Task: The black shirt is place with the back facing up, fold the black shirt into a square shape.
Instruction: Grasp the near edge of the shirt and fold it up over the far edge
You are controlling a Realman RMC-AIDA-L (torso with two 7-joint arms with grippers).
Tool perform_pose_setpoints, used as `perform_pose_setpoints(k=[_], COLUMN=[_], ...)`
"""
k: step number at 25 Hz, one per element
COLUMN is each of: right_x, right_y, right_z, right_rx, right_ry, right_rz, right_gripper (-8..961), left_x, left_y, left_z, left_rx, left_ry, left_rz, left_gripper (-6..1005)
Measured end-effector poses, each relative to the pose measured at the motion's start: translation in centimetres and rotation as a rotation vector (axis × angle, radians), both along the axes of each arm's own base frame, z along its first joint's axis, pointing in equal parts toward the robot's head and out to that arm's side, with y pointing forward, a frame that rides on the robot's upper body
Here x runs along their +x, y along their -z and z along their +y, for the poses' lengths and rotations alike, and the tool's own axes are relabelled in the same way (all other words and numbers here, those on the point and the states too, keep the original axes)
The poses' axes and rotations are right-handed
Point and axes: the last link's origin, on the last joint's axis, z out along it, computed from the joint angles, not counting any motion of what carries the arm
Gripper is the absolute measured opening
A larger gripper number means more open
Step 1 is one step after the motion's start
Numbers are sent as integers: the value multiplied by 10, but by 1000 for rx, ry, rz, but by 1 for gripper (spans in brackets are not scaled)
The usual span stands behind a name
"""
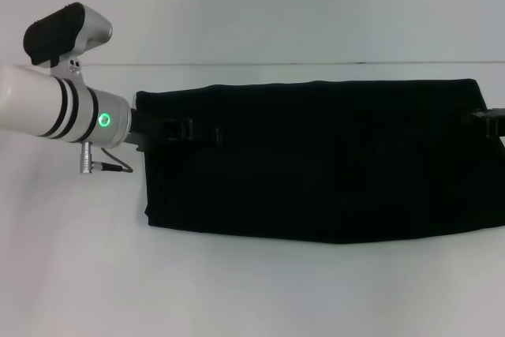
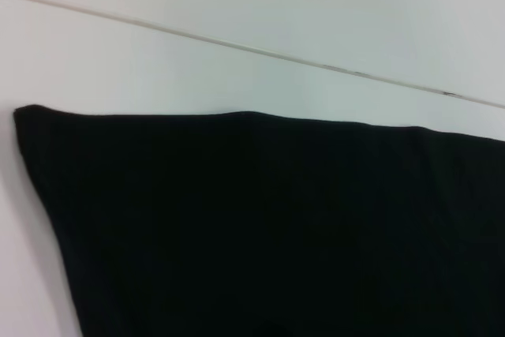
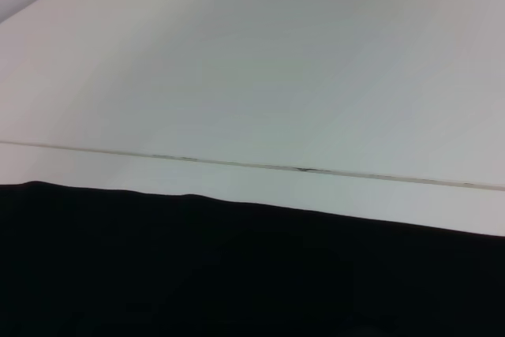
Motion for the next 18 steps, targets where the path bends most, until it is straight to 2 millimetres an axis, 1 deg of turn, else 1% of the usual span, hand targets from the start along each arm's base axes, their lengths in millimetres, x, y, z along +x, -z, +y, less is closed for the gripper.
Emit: perform_pose_setpoints(k=[9,18], right_x=[-2,-2], right_y=[0,1], right_z=[1,1], right_rx=[-1,-2], right_ry=[-4,-6], right_rz=[1,1], right_gripper=[51,51], left_x=[1,17], left_y=[6,12], left_z=[-3,-2], left_rx=[-17,-46], left_ry=[-1,35], left_rz=[-6,-17], left_gripper=[846,846])
